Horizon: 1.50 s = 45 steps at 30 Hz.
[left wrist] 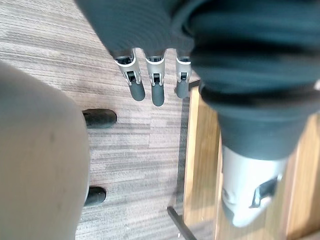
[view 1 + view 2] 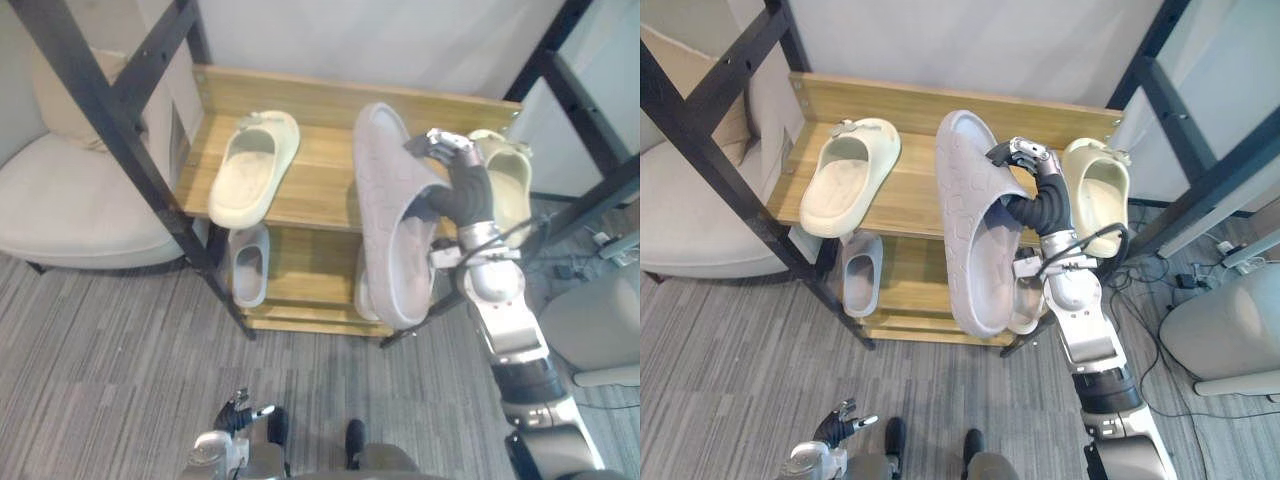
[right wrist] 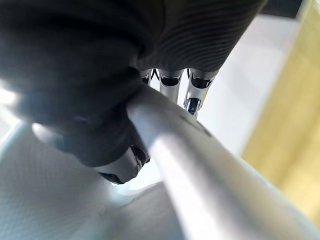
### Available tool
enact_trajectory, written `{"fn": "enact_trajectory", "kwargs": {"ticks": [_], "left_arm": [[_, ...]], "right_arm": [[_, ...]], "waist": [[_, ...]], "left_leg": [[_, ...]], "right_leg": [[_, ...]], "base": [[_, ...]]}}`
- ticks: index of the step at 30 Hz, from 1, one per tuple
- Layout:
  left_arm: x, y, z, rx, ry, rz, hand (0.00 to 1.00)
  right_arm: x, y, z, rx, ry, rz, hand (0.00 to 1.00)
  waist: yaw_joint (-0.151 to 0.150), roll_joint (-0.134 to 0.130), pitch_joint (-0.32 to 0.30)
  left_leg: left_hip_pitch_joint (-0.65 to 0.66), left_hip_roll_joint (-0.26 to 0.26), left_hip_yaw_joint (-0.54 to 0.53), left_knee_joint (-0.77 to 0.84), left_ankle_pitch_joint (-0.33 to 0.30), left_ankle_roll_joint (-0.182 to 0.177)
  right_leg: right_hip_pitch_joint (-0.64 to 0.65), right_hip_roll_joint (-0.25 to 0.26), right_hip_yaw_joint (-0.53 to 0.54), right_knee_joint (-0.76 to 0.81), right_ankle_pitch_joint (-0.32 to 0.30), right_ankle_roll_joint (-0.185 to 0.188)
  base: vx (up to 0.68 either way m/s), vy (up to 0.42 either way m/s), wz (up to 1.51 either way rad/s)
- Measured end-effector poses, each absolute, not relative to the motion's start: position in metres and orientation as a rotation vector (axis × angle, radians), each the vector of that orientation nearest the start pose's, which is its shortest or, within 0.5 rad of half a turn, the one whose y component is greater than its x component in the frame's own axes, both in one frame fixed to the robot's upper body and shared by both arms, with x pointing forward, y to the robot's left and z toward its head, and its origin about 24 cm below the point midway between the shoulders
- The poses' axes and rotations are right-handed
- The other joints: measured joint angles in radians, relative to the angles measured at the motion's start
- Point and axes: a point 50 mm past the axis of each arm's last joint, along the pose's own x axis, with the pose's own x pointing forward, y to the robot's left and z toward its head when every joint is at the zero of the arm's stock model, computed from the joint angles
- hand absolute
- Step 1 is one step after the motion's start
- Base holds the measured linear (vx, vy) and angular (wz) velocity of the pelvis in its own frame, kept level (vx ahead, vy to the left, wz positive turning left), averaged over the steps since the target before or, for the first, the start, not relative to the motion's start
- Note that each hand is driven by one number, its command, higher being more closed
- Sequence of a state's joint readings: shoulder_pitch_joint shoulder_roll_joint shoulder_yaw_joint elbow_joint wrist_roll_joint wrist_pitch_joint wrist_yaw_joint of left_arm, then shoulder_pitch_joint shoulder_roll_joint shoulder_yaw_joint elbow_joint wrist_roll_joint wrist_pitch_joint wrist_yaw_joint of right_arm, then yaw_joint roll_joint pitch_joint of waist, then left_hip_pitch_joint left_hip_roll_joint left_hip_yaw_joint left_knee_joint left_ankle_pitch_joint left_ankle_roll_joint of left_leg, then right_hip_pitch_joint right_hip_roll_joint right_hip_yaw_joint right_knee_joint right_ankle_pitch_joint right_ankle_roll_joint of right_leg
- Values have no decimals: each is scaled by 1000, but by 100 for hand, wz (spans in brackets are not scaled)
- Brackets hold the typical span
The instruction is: Organize the slippers on the shoe rack
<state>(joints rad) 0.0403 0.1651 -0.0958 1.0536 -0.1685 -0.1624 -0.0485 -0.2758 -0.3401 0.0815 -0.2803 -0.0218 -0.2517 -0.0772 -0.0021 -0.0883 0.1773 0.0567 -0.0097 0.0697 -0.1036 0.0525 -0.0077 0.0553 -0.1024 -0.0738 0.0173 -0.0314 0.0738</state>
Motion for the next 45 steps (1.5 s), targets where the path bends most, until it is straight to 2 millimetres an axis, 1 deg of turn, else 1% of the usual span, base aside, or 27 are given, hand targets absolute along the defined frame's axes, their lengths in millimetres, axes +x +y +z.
{"fn": "enact_trajectory", "kwargs": {"ticks": [3, 6, 8, 10, 11, 12, 13, 14, 15, 16, 18, 20, 21, 24, 26, 27, 30, 31, 32, 34, 35, 37, 39, 41, 43, 44, 45], "left_arm": [[120, 199, -150, 26, 938, 46, 0], [116, 198, -151, 23, 950, 45, 0], [114, 197, -153, 22, 961, 42, 0], [114, 197, -153, 23, 960, 32, 0], [114, 198, -152, 23, 958, 25, 0], [117, 198, -151, 27, 947, 21, 0], [121, 197, -150, 30, 930, 12, 0], [127, 193, -148, 31, 912, -6, 0], [132, 189, -147, 30, 898, -21, 0], [137, 185, -145, 34, 881, -37, 0], [150, 185, -139, 31, 833, -37, 0], [164, 184, -133, 23, 782, -37, 0], [173, 187, -127, 31, 743, -32, 0], [187, 191, -116, 37, 652, -10, 0], [199, 193, -105, 38, 583, 8, 0], [207, 193, -100, 24, 552, 18, 0], [223, 201, -87, 1, 490, 50, 0], [227, 208, -84, 20, 487, 61, 0], [224, 211, -87, 19, 512, 71, 0], [224, 212, -88, 17, 525, 77, 0], [220, 212, -92, 14, 551, 80, 0], [214, 211, -98, 8, 593, 89, 0], [209, 210, -101, 3, 607, 108, 0], [210, 208, -100, -25, 594, 122, 0], [210, 206, -98, -62, 572, 150, 0], [210, 206, -97, -66, 569, 155, 0], [211, 205, -96, -74, 560, 165, 0]], "right_arm": [[247, -147, 185, -283, -777, 166, 100], [236, -138, 159, -259, -677, 265, 100], [226, -125, 138, -245, -591, 358, 100], [216, -113, 122, -223, -521, 443, 100], [212, -107, 116, -212, -498, 478, 100], [211, -102, 112, -207, -482, 511, 100], [209, -98, 107, -208, -464, 542, 100], [209, -95, 101, -211, -444, 569, 100], [209, -93, 95, -214, -419, 587, 100], [209, -90, 87, -216, -385, 603, 100], [213, -86, 77, -235, -345, 635, 100], [220, -85, 73, -301, -337, 659, 100], [225, -86, 73, -343, -338, 659, 100], [242, -87, 73, -425, -343, 639, 100], [255, -89, 79, -480, -366, 602, 100], [262, -91, 84, -503, -382, 583, 100], [286, -94, 105, -583, -450, 523, 100], [296, -98, 119, -608, -491, 477, 100], [303, -102, 134, -623, -539, 434, 100], [319, -109, 162, -669, -616, 352, 100], [325, -112, 174, -690, -643, 316, 100], [331, -115, 188, -709, -679, 269, 100], [335, -114, 213, -712, -758, 216, 100], [336, -112, 224, -707, -794, 193, 100], [338, -110, 238, -708, -833, 158, 100], [338, -110, 240, -707, -838, 150, 100], [340, -109, 248, -709, -854, 128, 100]], "waist": [[-5, 6, -11], [-9, 13, -22], [-9, 18, -24], [-7, 19, -24], [-7, 20, -24], [-5, 16, -22], [-4, 31, -11], [0, 58, 8], [2, 77, 23], [3, 87, 37], [6, 92, 76], [7, 98, 121], [13, 96, 145], [23, 101, 189], [36, 105, 207], [37, 117, 224], [44, 118, 254], [49, 114, 275], [52, 114, 289], [59, 110, 316], [64, 110, 316], [74, 106, 322], [84, 102, 337], [92, 102, 337], [106, 100, 338], [109, 100, 338], [116, 100, 337]], "left_leg": [[18, 1, 1, 0, 0, 0], [31, 0, 5, -1, -7, -9], [42, 0, 9, 0, -7, -9], [42, -2, 16, 24, -21, -7], [7, -4, 21, 83, -48, -6], [-48, 0, 24, 183, -90, -9], [-114, 15, 24, 314, -148, -15], [-176, 38, 16, 452, -207, -11], [-221, 55, 8, 541, -248, -12], [-268, 65, 2, 621, -287, -16], [-345, 70, -7, 732, -334, -15], [-419, 71, -26, 811, -354, -17], [-456, 72, -29, 849, -360, -18], [-545, 74, -39, 959, -394, -25], [-635, 79, -44, 1064, -427, -31], [-685, 81, -59, 1117, -442, -21], [-829, 77, -84, 1235, -464, -14], [-882, 74, -91, 1272, -465, -15], [-934, 70, -98, 1299, -468, -15], [-1016, 69, -108, 1343, -465, -20], [-1057, 69, -109, 1366, -466, -22], [-1106, 68, -116, 1396, -469, -29], [-1169, 68, -123, 1437, -476, -37], [-1206, 68, -124, 1452, -479, -33], [-1245, 68, -128, 1470, -480, -37], [-1250, 68, -130, 1473, -480, -39], [-1264, 68, -136, 1477, -478, -47]], "right_leg": [[10, 0, 1, 10, -1, 0], [16, -2, 4, 18, -2, 1], [14, -3, 8, 43, -12, 0], [-6, -7, 20, 97, -52, -3], [-34, -11, 29, 137, -77, -1], [-59, -15, 29, 176, -91, -4], [-81, -8, 27, 220, -101, -12], [-105, 4, 23, 279, -120, -11], [-132, 15, 22, 337, -145, -12], [-176, 20, 18, 415, -181, -12], [-261, 14, 15, 550, -248, -14], [-324, 12, 3, 636, -277, -20], [-364, 6, -1, 686, -295, -23], [-459, -9, -11, 811, -342, -29], [-545, -19, -14, 925, -384, -32], [-582, -23, -28, 975, -398, -37], [-719, -35, -42, 1103, -438, -43], [-769, -44, -47, 1149, -448, -49], [-818, -51, -54, 1181, -458, -52], [-897, -56, -59, 1234, -467, -56], [-936, -57, -61, 1258, -474, -61], [-983, -59, -63, 1292, -482, -65], [-1045, -68, -67, 1345, -506, -62], [-1082, -73, -70, 1366, -511, -64], [-1122, -84, -77, 1393, -523, -71], [-1126, -86, -79, 1397, -525, -70], [-1138, -88, -83, 1404, -528, -72]], "base": [[-48, -3, -2], [-58, 1, -4], [-61, -5, -5], [-71, -24, -6], [-95, -38, -7], [-123, -43, -4], [-137, -42, -2], [-152, -25, -1], [-158, -3, 3], [-176, 5, 8], [-209, -18, 16], [-158, -18, 18], [-153, -16, 15], [-129, -13, 8], [-81, -3, 5], [-56, -3, 14], [-79, 1, 18], [-68, 8, 21], [-83, 9, 20], [-57, 8, 10], [-37, 9, 4], [-18, 3, 4], [-9, -16, 5], [0, 0, 0], [-3, -39, 5], [14, -43, 7], [23, -50, 7]]}}
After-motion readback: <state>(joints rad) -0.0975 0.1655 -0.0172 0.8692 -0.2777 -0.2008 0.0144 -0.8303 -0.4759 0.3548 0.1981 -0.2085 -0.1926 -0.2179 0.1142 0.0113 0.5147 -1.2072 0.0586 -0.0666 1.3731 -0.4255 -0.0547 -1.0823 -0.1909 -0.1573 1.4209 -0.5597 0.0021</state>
